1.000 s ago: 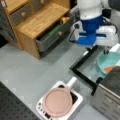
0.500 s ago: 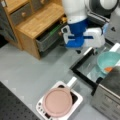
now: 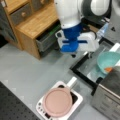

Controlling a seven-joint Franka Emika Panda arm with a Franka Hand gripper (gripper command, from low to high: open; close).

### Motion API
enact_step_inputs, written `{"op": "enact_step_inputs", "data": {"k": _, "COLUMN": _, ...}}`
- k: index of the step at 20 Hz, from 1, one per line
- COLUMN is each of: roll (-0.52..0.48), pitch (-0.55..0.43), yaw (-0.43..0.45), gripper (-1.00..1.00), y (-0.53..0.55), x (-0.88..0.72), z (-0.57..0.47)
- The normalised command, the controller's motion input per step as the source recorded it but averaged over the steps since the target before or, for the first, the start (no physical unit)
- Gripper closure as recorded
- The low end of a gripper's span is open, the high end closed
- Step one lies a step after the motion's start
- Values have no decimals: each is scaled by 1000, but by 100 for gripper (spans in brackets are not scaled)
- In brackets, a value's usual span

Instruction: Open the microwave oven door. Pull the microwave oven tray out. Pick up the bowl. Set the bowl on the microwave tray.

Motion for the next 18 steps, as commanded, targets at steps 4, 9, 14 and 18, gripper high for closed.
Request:
{"op": "enact_step_inputs", "data": {"k": 4, "roll": 186, "pitch": 84, "yaw": 252, "gripper": -100, "y": -285, "x": 318, "z": -40}}
{"op": "enact_step_inputs", "data": {"k": 9, "roll": 244, "pitch": 110, "yaw": 234, "gripper": -100, "y": -287, "x": 280, "z": -14}}
{"op": "enact_step_inputs", "data": {"k": 14, "roll": 285, "pitch": 127, "yaw": 205, "gripper": -100, "y": -282, "x": 255, "z": -30}}
{"op": "enact_step_inputs", "data": {"k": 18, "roll": 322, "pitch": 123, "yaw": 150, "gripper": -100, "y": -222, "x": 228, "z": -79}}
